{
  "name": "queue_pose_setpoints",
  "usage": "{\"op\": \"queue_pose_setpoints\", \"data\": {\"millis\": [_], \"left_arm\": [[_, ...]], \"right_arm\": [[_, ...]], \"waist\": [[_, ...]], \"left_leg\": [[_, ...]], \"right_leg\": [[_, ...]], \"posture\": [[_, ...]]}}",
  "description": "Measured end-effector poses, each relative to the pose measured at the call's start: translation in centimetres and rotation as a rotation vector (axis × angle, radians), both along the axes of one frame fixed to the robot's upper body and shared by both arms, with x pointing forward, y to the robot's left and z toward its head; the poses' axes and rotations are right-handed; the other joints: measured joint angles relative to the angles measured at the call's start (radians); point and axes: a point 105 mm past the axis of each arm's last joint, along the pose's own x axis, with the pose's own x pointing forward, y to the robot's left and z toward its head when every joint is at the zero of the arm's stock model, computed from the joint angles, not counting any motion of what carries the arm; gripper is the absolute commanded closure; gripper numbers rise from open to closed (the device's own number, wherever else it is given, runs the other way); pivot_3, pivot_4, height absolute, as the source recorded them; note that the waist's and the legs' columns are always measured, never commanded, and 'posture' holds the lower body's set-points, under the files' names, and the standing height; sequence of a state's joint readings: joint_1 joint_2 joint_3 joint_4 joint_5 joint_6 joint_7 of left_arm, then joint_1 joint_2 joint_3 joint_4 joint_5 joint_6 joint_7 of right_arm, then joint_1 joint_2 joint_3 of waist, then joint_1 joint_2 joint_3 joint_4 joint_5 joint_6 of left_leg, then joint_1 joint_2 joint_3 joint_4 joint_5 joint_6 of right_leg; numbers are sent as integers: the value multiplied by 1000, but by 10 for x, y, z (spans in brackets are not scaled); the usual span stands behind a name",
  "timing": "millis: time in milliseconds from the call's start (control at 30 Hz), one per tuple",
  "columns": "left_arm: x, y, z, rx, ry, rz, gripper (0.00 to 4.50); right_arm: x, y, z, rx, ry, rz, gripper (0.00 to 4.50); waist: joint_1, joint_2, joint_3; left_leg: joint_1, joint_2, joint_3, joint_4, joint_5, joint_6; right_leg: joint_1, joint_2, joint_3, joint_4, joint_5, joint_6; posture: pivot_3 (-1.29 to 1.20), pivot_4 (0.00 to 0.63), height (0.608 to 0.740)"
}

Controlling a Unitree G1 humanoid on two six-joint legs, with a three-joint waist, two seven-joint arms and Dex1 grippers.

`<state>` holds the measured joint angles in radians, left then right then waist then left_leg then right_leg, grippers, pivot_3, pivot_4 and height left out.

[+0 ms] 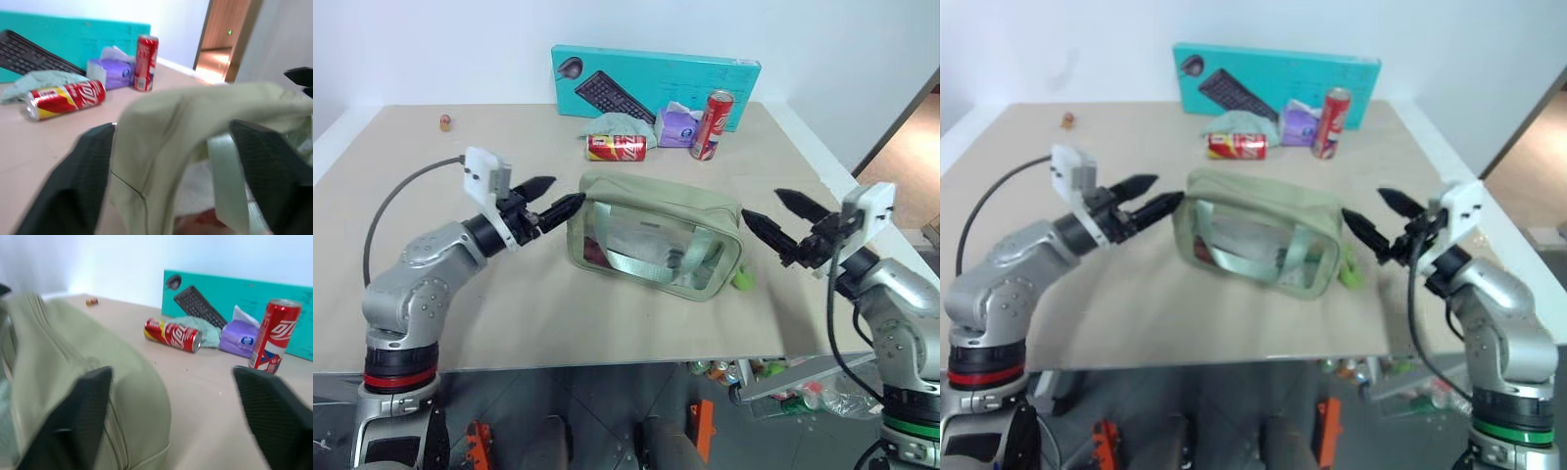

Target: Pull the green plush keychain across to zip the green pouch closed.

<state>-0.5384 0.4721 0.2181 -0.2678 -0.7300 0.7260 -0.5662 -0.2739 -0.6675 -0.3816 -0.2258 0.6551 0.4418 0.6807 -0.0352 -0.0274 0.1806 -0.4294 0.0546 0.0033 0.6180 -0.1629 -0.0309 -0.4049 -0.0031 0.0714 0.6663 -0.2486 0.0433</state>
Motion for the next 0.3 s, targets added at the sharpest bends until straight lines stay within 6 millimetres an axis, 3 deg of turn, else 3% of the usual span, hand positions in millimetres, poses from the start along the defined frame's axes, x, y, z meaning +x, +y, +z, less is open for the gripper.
{"op": "queue_pose_setpoints", "data": {"millis": [200,300], "left_arm": [[4,30,18,-58,-15,54,51],[10,59,-5,121,5,165,51]], "right_arm": [[-4,-19,13,-57,-5,-28,31],[-8,-21,6,-120,39,3,31]], "waist": [[0,0,0],[-9,1,0]], "left_leg": [[0,0,0,0,0,0],[2,0,1,-2,0,0]], "right_leg": [[0,0,0,0,0,0],[-1,0,1,0,-1,-1]], "posture": [[0,150,740],[0,150,740]]}}
